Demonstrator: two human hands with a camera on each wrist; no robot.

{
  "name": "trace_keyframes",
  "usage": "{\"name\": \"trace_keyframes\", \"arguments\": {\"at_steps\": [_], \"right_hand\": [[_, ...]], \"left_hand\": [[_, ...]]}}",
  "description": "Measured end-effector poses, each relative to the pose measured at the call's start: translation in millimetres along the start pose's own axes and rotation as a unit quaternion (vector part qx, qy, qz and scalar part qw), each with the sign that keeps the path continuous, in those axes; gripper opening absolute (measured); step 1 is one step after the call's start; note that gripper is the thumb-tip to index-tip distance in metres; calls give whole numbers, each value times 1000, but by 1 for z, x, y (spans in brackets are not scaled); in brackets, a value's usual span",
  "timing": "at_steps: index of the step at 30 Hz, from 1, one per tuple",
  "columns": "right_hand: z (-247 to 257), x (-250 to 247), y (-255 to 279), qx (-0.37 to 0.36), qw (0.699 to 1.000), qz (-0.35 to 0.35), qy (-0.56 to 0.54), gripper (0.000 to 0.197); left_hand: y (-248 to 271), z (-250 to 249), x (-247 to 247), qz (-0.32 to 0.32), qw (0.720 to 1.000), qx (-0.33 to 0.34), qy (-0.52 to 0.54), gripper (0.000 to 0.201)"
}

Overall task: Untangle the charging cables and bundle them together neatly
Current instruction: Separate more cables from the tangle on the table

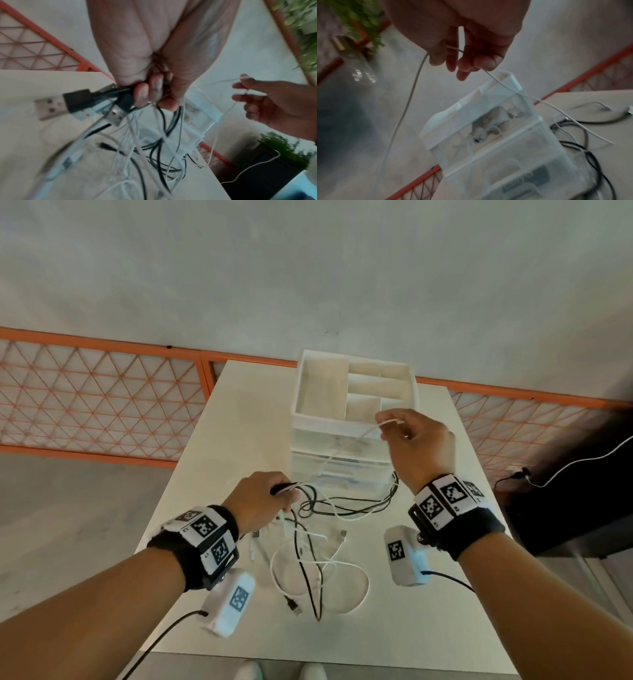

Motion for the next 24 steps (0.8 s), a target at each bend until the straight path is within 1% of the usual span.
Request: {"name": "trace_keyframes", "arguments": {"at_steps": [1, 3, 5, 6, 7, 8, 10, 12, 13, 14, 15, 16, 17, 18, 19, 20, 21, 22, 23, 24], "right_hand": [[-13, -4, -3, 39, 999, -15, 9, 23], [-42, -8, -7, 123, 991, -10, 51, 42], [-65, -9, -11, 163, 981, 18, 106, 60], [-69, -10, -12, 169, 979, 23, 112, 64], [-70, -12, -14, 166, 980, 19, 104, 64], [-65, -16, -17, 151, 985, 7, 87, 58], [-48, -29, -28, 85, 992, -46, 75, 46], [-29, -45, -40, 15, 992, -109, 59, 39], [-28, -51, -46, 3, 991, -128, 49, 38], [-34, -53, -51, 14, 990, -130, 49, 38], [-45, -52, -55, 37, 991, -116, 54, 40], [-58, -47, -57, 63, 992, -84, 67, 42], [-76, -37, -55, 95, 991, -35, 82, 38], [-93, -25, -48, 132, 985, 33, 104, 28], [-111, -8, -35, 161, 970, 118, 141, 19], [-123, 8, -18, 174, 944, 206, 189, 21], [-132, 22, -3, 170, 920, 267, 232, 28], [-135, 32, 7, 155, 904, 295, 266, 33], [-131, 38, 12, 128, 906, 295, 275, 40], [-119, 40, 15, 101, 919, 278, 261, 46]], "left_hand": [[0, 9, 0, -2, 1000, -18, -6, 25], [0, 20, -4, -9, 999, -48, -10, 26], [0, 21, -13, -24, 998, -58, -19, 31], [-1, 17, -18, -33, 998, -56, -18, 33], [-2, 13, -24, -44, 998, -53, -11, 33], [-3, 9, -30, -54, 997, -50, 1, 33], [-5, 1, -39, -71, 996, -47, 37, 32], [-6, -5, -45, -71, 992, -44, 91, 28], [-5, -8, -46, -64, 989, -44, 124, 26], [-4, -10, -47, -51, 985, -46, 156, 23], [-2, -13, -47, -36, 981, -50, 184, 19], [0, -15, -47, -22, 976, -54, 208, 15], [3, -15, -46, -13, 972, -58, 228, 13], [4, -15, -47, -8, 968, -60, 244, 11], [6, -13, -46, -6, 964, -63, 257, 12], [7, -11, -46, -4, 960, -68, 271, 14], [8, -10, -45, -3, 955, -74, 286, 15], [9, -8, -43, -1, 950, -81, 300, 16], [10, -7, -41, 3, 947, -87, 308, 17], [11, -6, -38, 9, 947, -91, 308, 17]]}}
Point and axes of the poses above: each hand's wrist, its own y-axis away from the middle knuckle, its own x-axis out of the palm, z = x × y, the point moved 7 cm from there along -y, towards the middle knuckle, and after that the axes turned 4 degrees about y, right-handed, at the moved point
